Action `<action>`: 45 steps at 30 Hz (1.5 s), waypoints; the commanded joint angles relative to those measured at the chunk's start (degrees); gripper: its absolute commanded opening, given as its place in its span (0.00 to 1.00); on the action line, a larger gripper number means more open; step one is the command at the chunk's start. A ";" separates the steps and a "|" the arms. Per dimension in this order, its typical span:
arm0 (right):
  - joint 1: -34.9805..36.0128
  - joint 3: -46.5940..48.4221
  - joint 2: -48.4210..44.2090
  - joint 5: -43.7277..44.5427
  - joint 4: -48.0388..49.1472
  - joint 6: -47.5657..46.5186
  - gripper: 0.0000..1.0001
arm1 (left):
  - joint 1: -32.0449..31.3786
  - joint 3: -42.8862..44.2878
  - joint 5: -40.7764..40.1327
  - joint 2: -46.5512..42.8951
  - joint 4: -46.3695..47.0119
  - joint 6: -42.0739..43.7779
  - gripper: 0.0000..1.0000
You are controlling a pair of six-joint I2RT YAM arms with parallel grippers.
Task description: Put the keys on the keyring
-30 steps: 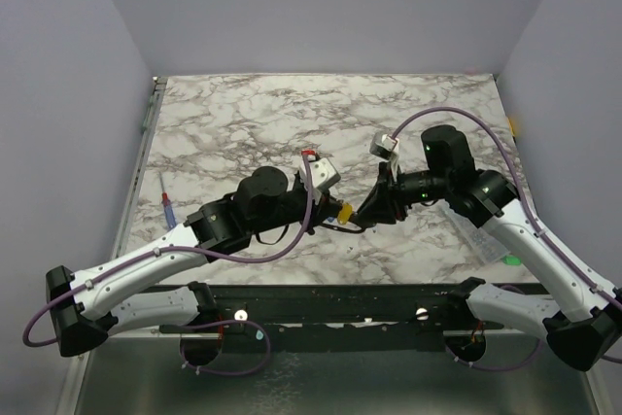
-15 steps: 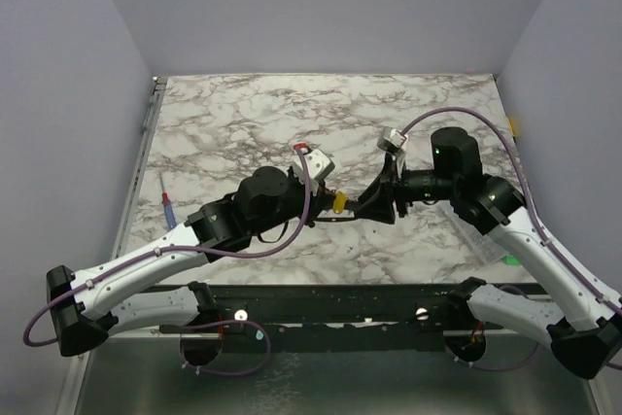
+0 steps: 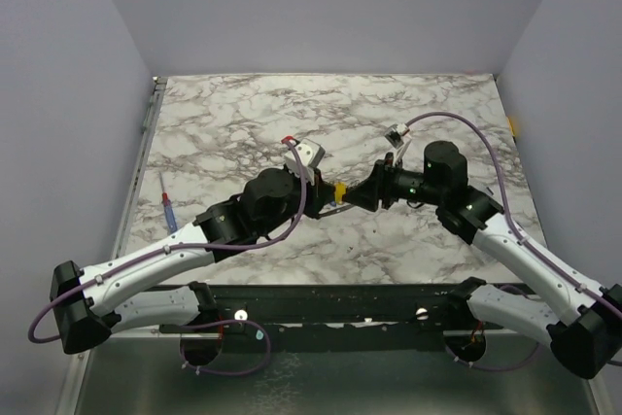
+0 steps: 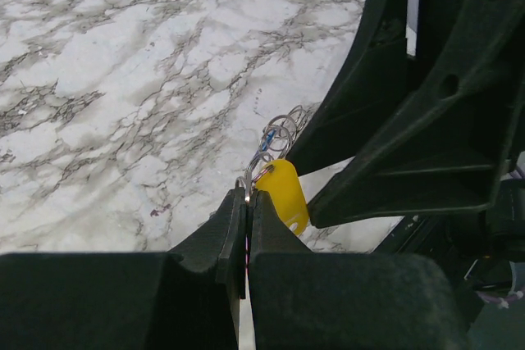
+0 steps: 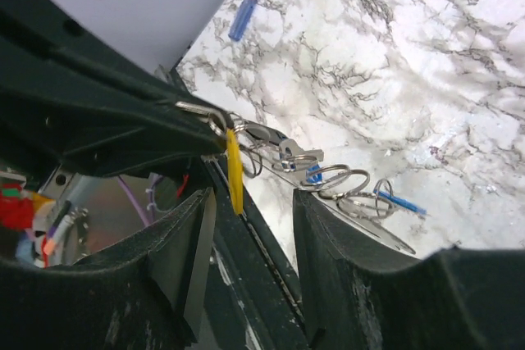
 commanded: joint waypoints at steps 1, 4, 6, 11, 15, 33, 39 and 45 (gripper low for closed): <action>0.23 -0.35 2.81 -2.46 7.71 5.95 0.51 | -0.02 -1.41 -1.55 -2.08 4.67 -2.11 0.00; 0.23 0.16 4.56 -4.20 9.68 6.39 0.51 | 0.01 -2.09 -1.64 -2.42 5.13 -2.64 0.00; 0.23 0.49 5.23 -5.13 10.62 6.50 0.50 | 0.03 -2.55 -1.96 -2.63 5.57 -3.02 0.00; 0.23 0.51 7.40 -7.14 12.42 7.24 0.37 | 0.02 -3.84 -2.86 -3.01 7.75 -4.64 0.00; 0.23 1.13 8.11 -7.48 12.48 6.64 0.09 | 0.03 -5.04 -1.24 -3.32 10.68 -5.24 0.00; 0.22 14.78 6.59 2.16 -2.29 -1.20 0.01 | 0.00 -15.81 0.63 -16.51 2.84 3.55 0.74; 0.23 16.68 6.34 1.28 -6.05 -4.03 0.01 | -0.02 -14.66 1.31 -18.43 5.25 9.08 0.69; 0.23 17.66 7.25 -4.83 -11.43 -11.03 0.01 | 0.00 -11.49 5.17 -19.17 4.81 14.00 0.59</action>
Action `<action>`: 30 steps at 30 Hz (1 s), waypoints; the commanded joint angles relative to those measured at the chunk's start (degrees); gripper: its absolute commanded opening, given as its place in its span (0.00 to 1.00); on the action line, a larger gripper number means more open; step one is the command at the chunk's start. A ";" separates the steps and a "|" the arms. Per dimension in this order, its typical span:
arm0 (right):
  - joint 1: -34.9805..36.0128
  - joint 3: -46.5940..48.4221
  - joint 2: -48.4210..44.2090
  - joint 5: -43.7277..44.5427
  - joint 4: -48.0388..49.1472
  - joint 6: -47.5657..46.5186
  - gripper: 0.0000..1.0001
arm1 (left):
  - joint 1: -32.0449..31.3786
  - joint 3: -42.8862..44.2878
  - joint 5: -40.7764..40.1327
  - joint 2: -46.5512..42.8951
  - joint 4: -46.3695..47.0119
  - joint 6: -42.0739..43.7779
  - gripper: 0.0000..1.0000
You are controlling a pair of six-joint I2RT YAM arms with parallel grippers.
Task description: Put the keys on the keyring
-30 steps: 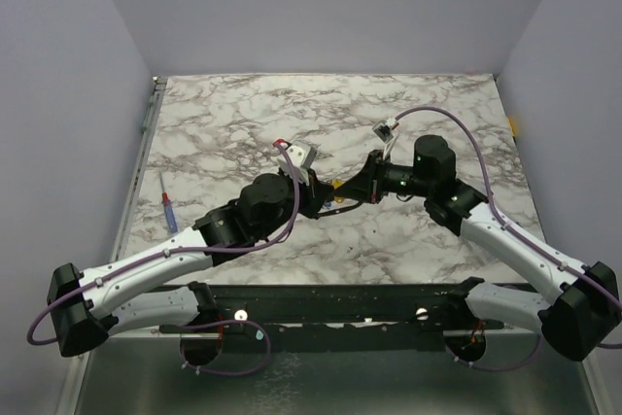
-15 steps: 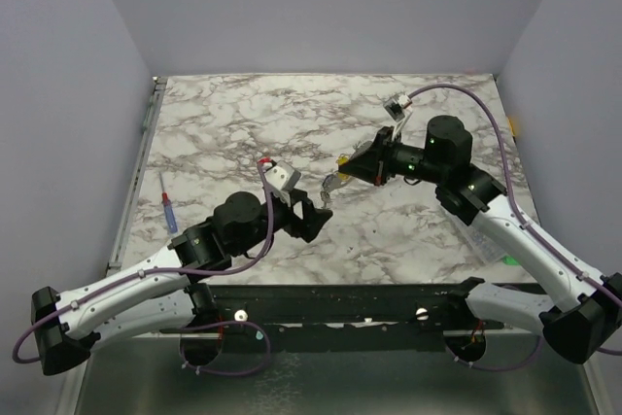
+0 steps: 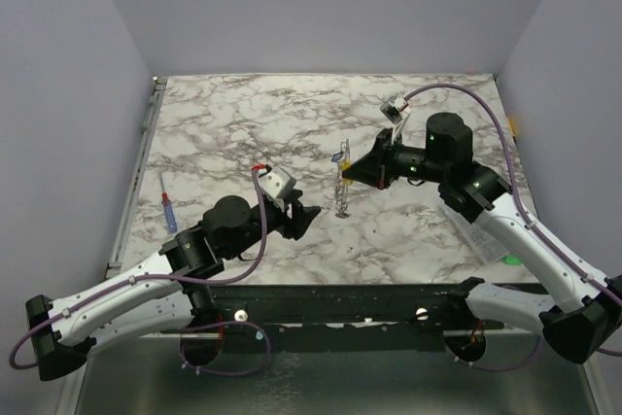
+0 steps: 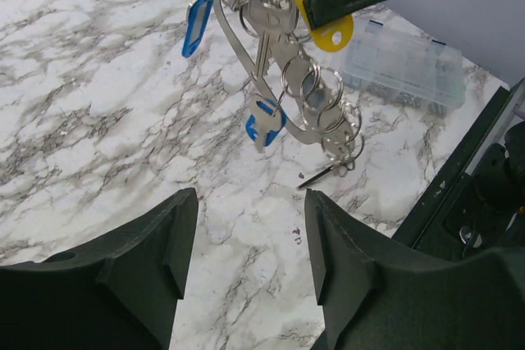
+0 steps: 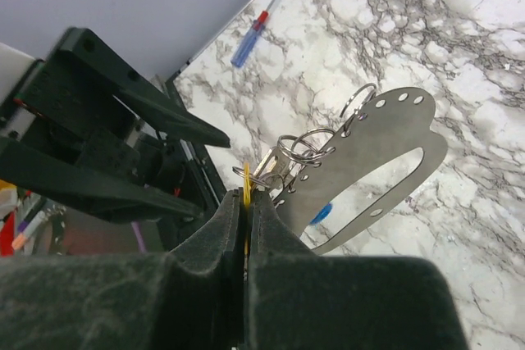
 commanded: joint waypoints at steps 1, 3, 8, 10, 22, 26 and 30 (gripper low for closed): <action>0.23 2.35 0.37 -6.54 -5.48 -6.97 0.01 | 0.00 3.68 3.00 -1.31 1.07 5.37 0.58; 0.23 2.84 0.72 -9.23 -7.44 -8.94 0.01 | 0.00 4.50 2.70 -1.20 0.61 6.43 0.55; 0.23 3.63 1.38 -11.67 -9.31 -10.33 0.01 | 0.00 4.05 -0.92 -0.38 -0.28 7.17 0.55; 0.23 3.70 2.53 -10.39 -9.57 -9.65 0.01 | -0.04 4.23 -4.84 0.13 -1.70 6.30 0.57; 0.23 4.47 18.45 -6.90 -6.57 -1.91 0.01 | -0.01 6.41 -29.40 -0.38 -18.10 7.99 0.80; 0.23 7.30 26.23 -9.41 -1.30 0.68 0.01 | 0.09 3.88 -32.08 -3.45 -18.25 6.68 0.81; 0.64 15.36 34.99 -13.81 0.41 3.71 0.01 | 0.09 1.25 -34.14 -6.93 -18.30 5.39 0.82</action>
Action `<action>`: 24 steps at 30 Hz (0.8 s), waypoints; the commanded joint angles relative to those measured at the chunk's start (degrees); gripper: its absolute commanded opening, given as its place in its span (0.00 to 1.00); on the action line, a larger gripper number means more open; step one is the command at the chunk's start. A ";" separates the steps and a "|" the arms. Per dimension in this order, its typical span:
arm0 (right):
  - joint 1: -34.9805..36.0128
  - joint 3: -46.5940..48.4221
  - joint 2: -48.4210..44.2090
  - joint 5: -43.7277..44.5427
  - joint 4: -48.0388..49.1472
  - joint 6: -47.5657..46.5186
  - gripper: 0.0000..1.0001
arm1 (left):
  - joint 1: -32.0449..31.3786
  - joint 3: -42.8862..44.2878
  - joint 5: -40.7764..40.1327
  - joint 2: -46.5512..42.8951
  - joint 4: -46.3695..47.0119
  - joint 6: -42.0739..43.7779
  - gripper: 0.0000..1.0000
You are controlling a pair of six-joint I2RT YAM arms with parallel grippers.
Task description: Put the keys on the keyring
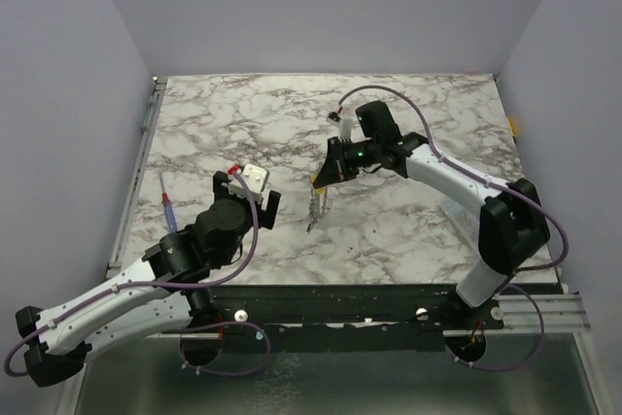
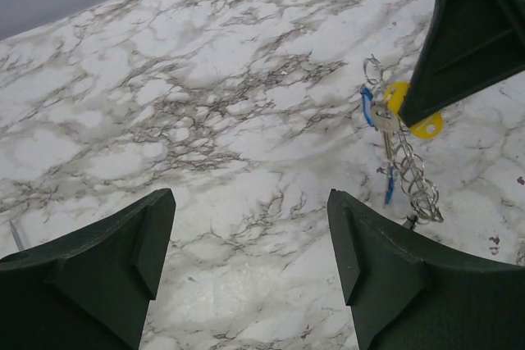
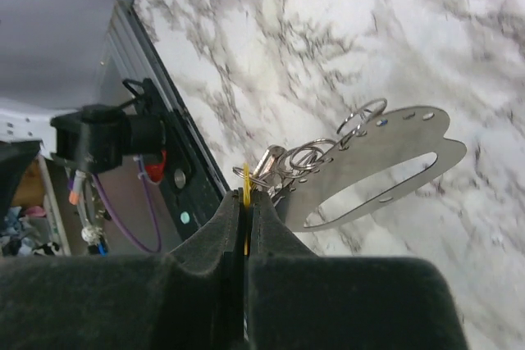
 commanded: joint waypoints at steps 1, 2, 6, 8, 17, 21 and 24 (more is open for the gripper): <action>0.58 9.24 7.06 -7.31 6.98 4.85 0.01 | 0.07 -2.83 -5.69 -4.51 -1.90 -1.63 0.82; 0.64 9.68 7.70 -8.10 8.60 5.46 0.01 | 0.05 -2.92 -5.34 -5.35 -1.82 -2.06 0.82; 0.30 5.04 7.30 -4.75 14.75 7.67 0.01 | 0.00 -3.53 -4.95 -7.27 -1.53 -2.68 0.82; -0.83 1.19 8.32 -4.34 15.20 7.82 0.05 | 0.07 -3.55 -4.84 -7.35 -1.53 -2.70 0.82; -12.50 -18.76 7.43 -0.75 14.68 6.51 0.62 | 0.07 -2.53 -3.23 -3.35 -0.63 -1.71 0.82; -12.74 -16.86 2.01 7.18 7.01 2.14 0.62 | 0.07 -3.45 -2.68 -2.15 2.14 -0.52 0.82; -12.71 -15.10 -1.29 9.26 3.98 0.47 0.61 | 0.03 -4.19 -1.91 -0.33 4.43 -0.38 0.82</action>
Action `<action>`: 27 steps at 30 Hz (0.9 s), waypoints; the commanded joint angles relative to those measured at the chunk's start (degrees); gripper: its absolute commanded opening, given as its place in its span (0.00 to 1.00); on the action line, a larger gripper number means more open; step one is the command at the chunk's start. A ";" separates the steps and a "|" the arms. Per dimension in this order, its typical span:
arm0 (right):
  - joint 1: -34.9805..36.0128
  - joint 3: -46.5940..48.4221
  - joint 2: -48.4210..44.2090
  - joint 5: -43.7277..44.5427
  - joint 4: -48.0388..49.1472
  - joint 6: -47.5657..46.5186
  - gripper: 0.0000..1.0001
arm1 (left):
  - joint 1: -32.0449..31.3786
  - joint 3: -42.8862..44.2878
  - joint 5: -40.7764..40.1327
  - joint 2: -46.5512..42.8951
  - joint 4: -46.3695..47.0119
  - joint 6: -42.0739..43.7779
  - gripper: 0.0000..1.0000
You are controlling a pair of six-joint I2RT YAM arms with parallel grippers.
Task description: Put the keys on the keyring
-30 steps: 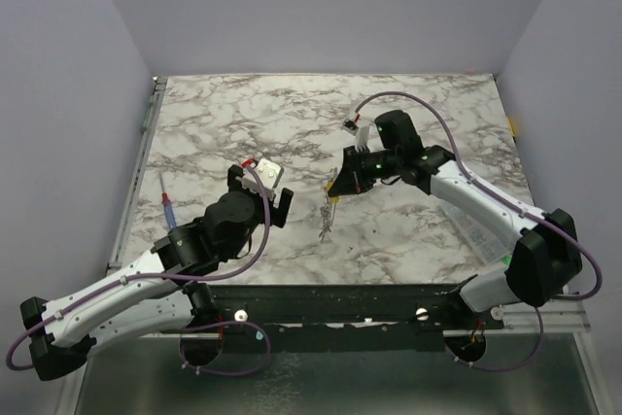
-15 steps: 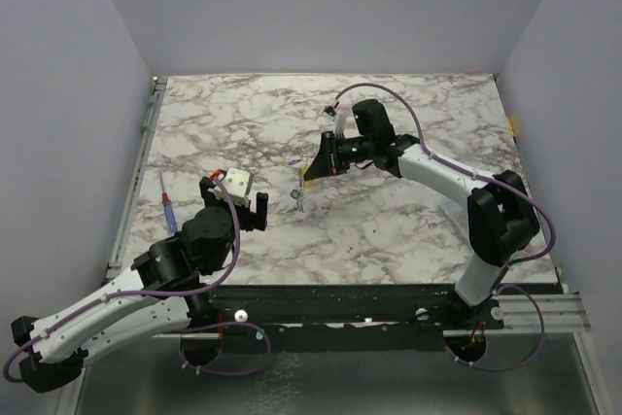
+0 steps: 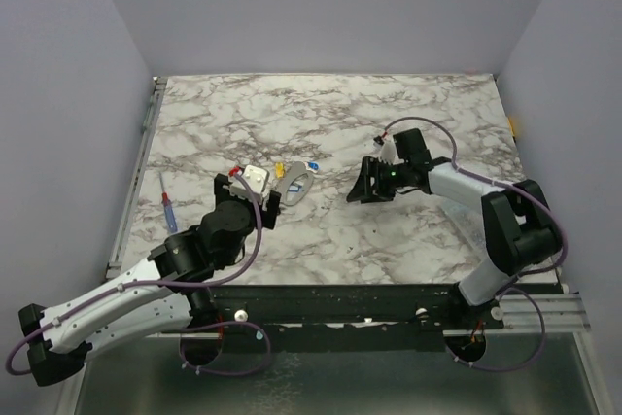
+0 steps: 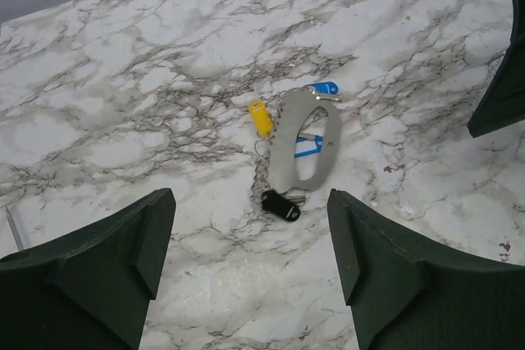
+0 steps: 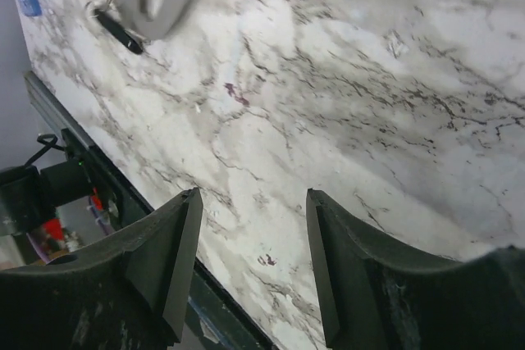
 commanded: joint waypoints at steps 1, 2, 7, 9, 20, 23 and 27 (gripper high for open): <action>0.49 3.57 -6.26 6.73 -5.77 -4.61 0.61 | 0.07 -1.26 1.68 2.35 4.91 1.26 0.82; 0.49 3.74 -7.62 7.46 -6.29 -4.90 0.61 | 0.06 -1.54 1.59 3.08 5.46 1.21 0.82; 0.56 3.17 -13.46 11.78 -7.26 -6.01 0.60 | 0.42 -2.18 0.93 7.15 7.21 -0.56 0.87; 0.56 2.20 -15.87 13.16 -6.38 -5.95 0.61 | 1.43 -2.25 1.71 10.13 8.15 -2.89 0.89; 0.58 -3.08 -30.06 40.49 -7.55 -0.38 0.81 | 10.87 6.07 16.94 26.83 9.78 -4.72 0.90; 0.54 -3.82 -34.54 44.03 -7.70 1.49 1.00 | 13.72 7.16 18.21 28.33 10.01 -2.62 0.94; 0.52 -2.34 -37.41 43.52 -9.58 2.94 1.00 | 17.06 7.20 19.32 28.85 11.46 -1.98 0.99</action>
